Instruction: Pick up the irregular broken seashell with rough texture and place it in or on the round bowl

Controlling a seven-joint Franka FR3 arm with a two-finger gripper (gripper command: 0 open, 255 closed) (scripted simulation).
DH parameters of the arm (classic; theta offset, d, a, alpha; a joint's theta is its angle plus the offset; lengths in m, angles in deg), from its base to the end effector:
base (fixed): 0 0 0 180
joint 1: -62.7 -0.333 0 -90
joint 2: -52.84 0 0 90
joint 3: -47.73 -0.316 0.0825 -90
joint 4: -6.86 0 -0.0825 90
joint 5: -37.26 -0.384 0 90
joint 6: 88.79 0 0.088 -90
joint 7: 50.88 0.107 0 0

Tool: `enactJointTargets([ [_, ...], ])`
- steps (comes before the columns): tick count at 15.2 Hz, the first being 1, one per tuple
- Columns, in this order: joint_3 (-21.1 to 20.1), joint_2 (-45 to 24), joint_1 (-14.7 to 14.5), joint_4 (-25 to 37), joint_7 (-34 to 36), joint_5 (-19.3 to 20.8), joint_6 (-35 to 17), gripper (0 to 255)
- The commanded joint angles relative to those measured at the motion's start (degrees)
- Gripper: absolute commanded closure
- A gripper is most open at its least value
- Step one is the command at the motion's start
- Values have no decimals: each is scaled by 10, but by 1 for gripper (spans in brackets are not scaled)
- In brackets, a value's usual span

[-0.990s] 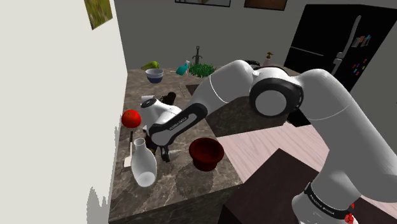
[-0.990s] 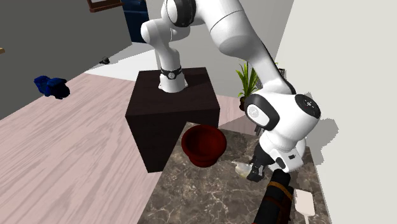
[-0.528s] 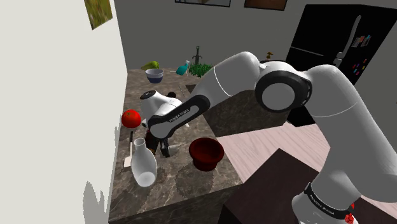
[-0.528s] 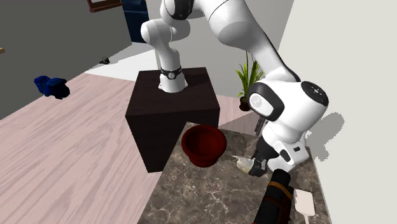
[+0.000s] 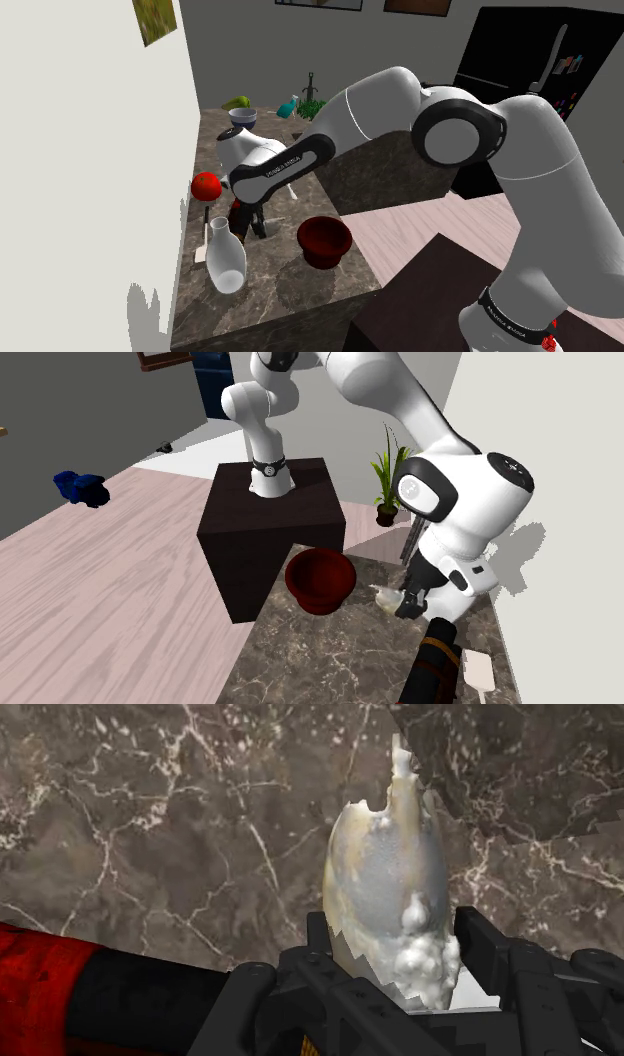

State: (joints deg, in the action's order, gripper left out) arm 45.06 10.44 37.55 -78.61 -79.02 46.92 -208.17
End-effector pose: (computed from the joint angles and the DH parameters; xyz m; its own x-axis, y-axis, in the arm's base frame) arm 0.6248 0.3145 0.2220 0.4820 0.8575 -0.1801 0.8733 -0.4869 0.0188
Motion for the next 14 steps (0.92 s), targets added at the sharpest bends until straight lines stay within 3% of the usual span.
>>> enactJointTargets([
  [1,0,10,1,0,-2,-1,10,255],
  [13,-3,57,2,16,-11,-6,73,255],
  [14,-3,80,7,-22,-14,-6,57,255],
])
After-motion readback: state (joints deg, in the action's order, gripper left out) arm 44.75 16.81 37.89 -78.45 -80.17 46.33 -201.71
